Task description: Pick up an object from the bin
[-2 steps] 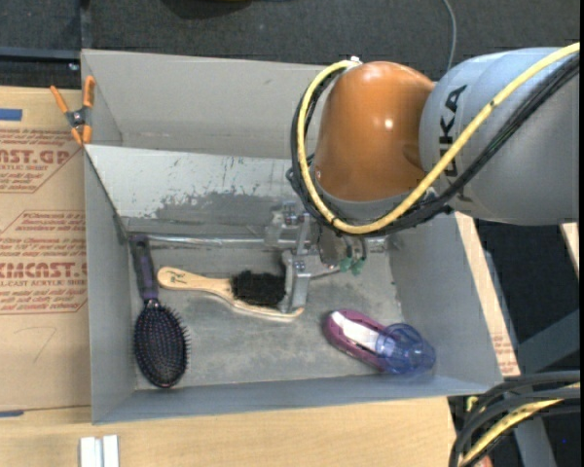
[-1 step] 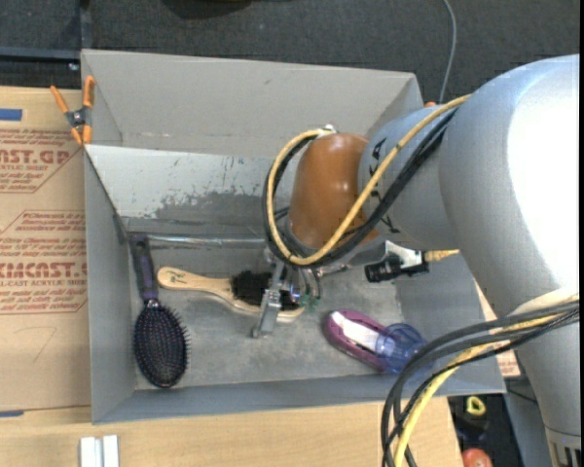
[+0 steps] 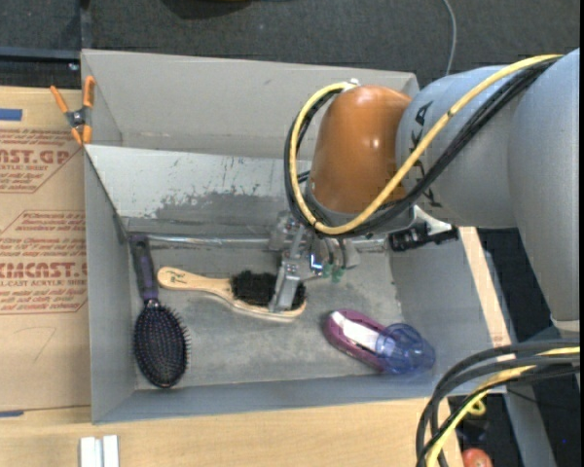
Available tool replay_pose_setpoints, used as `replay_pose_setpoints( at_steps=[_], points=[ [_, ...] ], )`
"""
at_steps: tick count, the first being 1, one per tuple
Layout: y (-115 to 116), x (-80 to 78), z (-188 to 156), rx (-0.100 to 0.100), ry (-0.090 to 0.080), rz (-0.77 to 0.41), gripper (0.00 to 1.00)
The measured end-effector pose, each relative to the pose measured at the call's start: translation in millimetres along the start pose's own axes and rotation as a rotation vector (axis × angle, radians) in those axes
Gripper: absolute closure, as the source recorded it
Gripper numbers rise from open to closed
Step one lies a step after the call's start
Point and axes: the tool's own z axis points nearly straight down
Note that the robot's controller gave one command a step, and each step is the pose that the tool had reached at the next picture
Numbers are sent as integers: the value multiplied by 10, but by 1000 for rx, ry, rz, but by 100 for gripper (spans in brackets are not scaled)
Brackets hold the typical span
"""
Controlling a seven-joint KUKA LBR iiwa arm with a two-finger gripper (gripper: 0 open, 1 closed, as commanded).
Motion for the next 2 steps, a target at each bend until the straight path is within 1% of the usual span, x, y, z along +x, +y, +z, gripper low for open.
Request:
replay_pose_setpoints(
  at_steps=[1,2],
  points=[
    [121,96,603,4,18,-215,0],
    [50,-66,901,-1,-1,168,0]
  ],
)
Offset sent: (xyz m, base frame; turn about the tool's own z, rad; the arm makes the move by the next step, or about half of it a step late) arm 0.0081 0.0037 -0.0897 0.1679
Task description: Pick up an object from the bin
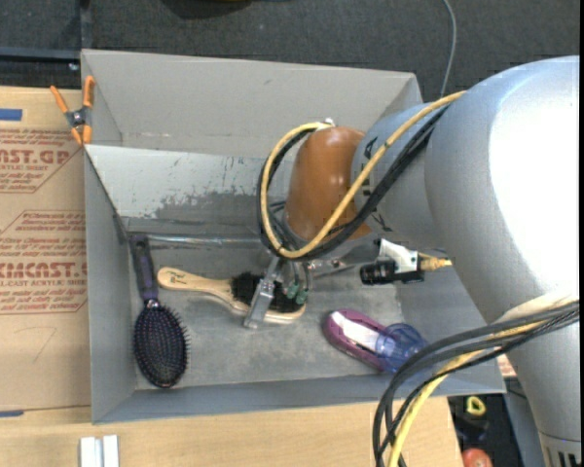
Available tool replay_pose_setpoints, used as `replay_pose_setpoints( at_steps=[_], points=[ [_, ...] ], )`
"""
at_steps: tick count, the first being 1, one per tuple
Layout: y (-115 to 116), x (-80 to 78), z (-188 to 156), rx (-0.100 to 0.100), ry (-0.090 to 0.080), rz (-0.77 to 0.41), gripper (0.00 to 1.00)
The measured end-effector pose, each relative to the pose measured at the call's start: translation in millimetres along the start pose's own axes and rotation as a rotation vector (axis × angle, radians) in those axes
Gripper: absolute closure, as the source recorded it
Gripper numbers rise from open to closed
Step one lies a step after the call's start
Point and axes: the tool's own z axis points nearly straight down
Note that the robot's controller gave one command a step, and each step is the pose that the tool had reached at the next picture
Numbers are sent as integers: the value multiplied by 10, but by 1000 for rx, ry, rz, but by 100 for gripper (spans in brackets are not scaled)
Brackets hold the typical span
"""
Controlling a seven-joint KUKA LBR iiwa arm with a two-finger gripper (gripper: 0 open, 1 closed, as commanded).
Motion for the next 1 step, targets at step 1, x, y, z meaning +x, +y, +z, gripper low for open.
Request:
replay_pose_setpoints(
  at_steps=[1],
  points=[
    [57,57,-13,5,10,-278,100]
  ],
)
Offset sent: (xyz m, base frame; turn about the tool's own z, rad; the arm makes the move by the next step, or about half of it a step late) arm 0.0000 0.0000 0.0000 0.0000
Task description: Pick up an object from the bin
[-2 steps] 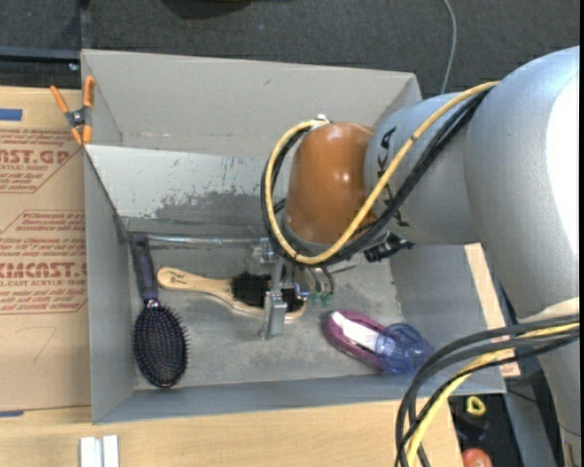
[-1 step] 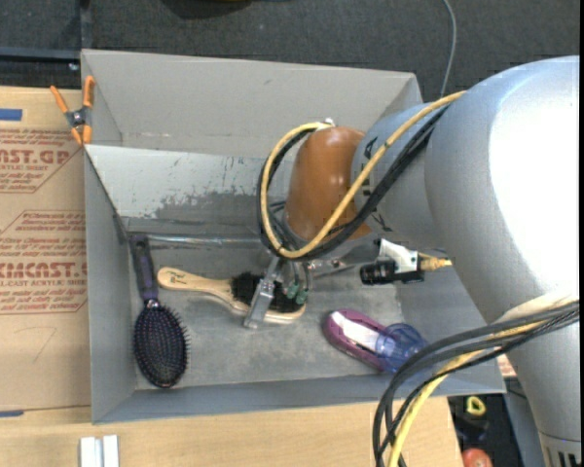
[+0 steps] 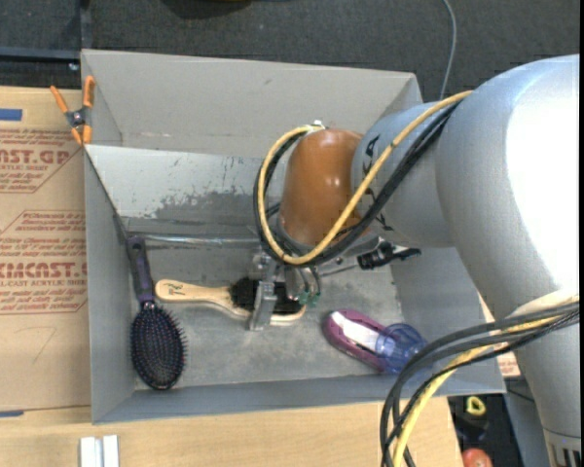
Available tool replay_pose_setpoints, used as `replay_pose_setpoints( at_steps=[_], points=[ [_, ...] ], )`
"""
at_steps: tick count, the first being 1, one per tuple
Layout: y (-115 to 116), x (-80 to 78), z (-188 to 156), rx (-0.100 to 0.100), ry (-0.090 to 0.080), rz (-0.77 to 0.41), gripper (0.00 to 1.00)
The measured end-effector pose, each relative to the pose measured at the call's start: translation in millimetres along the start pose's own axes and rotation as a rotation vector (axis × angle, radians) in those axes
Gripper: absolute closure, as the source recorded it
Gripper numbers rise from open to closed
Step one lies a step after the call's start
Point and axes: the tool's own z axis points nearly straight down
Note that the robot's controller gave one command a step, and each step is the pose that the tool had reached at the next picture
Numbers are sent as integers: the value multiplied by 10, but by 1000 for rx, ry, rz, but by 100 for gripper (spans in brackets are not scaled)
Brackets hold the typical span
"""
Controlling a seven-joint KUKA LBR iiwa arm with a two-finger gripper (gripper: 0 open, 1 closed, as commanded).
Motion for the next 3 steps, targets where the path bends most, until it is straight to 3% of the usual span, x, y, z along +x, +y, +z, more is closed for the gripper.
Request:
replay_pose_setpoints(
  at_steps=[2,3],
  points=[
    [-5,26,-155,1,8,1,100],
    [0,32,-659,1,11,0,100]
  ],
)
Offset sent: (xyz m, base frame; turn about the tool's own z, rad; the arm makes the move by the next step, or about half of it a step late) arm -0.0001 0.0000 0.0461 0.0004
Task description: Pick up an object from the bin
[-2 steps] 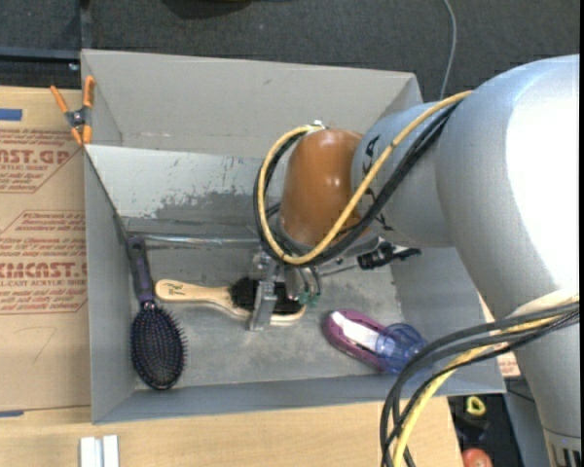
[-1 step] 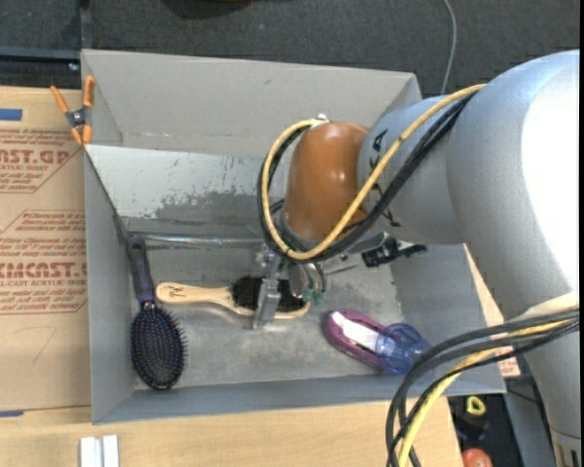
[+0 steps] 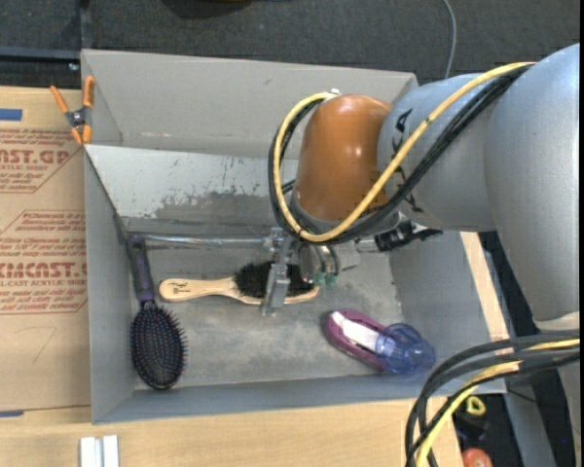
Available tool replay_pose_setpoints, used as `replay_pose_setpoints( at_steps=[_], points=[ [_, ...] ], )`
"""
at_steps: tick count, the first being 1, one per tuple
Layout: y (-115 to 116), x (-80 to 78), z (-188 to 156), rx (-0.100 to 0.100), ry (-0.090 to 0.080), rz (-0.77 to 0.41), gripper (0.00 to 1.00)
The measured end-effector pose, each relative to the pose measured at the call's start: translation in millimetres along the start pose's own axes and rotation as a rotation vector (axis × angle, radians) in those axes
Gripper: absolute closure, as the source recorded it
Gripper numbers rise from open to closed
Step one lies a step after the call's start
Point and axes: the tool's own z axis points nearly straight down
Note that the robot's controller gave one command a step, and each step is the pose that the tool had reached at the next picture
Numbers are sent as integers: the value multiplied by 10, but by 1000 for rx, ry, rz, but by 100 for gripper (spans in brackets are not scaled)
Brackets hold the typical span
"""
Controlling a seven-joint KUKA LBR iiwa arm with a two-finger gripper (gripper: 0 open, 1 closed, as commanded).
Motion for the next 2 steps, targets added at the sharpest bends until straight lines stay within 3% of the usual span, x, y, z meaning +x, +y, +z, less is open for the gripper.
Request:
replay_pose_setpoints(
  at_steps=[2],
  points=[
    [9,-12,-309,-2,-8,-1,100]
  ],
)
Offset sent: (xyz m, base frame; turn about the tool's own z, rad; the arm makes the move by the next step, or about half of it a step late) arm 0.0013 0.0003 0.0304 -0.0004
